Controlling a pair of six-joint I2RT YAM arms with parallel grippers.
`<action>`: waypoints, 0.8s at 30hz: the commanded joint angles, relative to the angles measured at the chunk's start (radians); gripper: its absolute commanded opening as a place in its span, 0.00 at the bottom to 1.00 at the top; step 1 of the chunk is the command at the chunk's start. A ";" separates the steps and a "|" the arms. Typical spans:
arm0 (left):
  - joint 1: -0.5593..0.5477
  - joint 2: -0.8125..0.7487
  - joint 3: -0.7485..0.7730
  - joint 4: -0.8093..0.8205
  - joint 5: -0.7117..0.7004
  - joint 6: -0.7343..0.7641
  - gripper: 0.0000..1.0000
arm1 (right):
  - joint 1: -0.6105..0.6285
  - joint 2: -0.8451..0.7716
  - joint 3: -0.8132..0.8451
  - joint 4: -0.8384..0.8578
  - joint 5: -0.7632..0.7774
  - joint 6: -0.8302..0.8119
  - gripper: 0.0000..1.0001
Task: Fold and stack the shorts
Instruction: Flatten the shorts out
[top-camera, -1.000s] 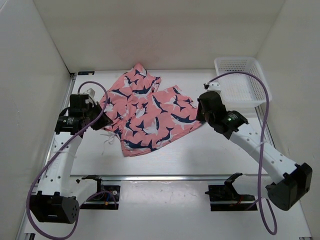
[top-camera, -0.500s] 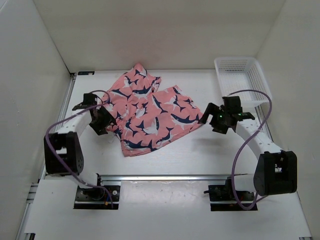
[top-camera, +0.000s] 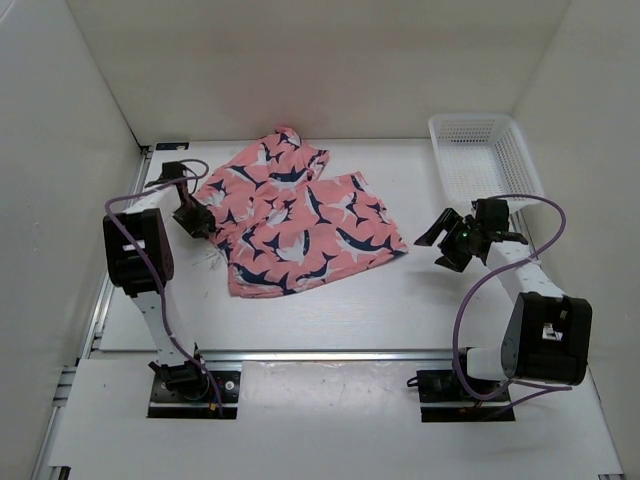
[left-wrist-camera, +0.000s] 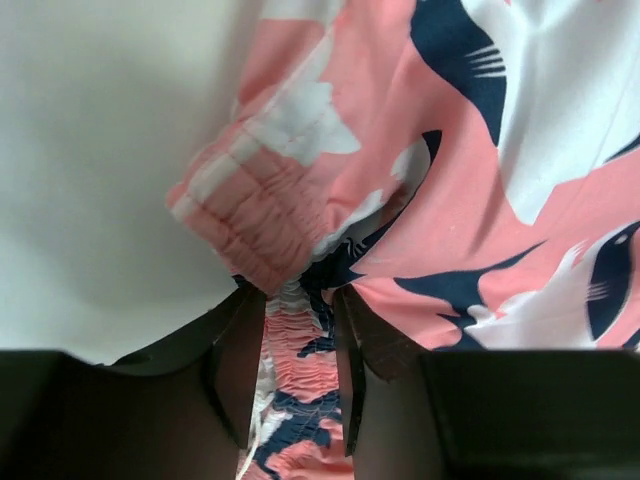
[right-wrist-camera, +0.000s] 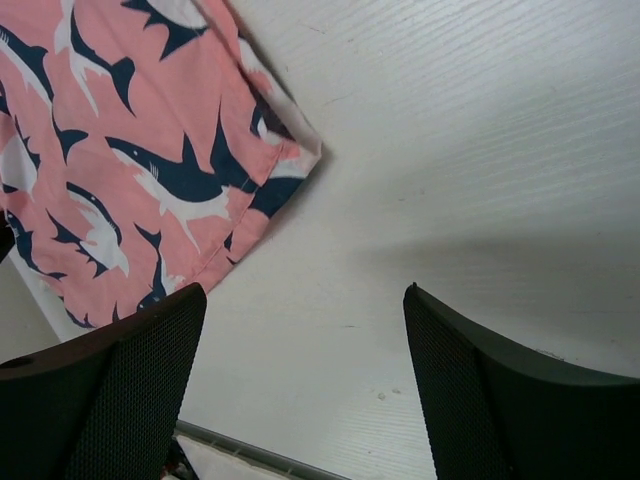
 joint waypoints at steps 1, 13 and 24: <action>0.014 0.068 0.139 -0.014 -0.019 0.043 0.43 | -0.004 -0.010 0.010 0.036 0.006 0.022 0.84; 0.023 -0.055 0.543 -0.289 -0.162 0.203 1.00 | 0.117 0.042 0.054 -0.023 0.031 0.006 0.84; 0.050 -0.571 -0.197 -0.211 0.071 0.033 0.72 | 0.196 0.033 0.065 0.008 0.049 0.040 0.77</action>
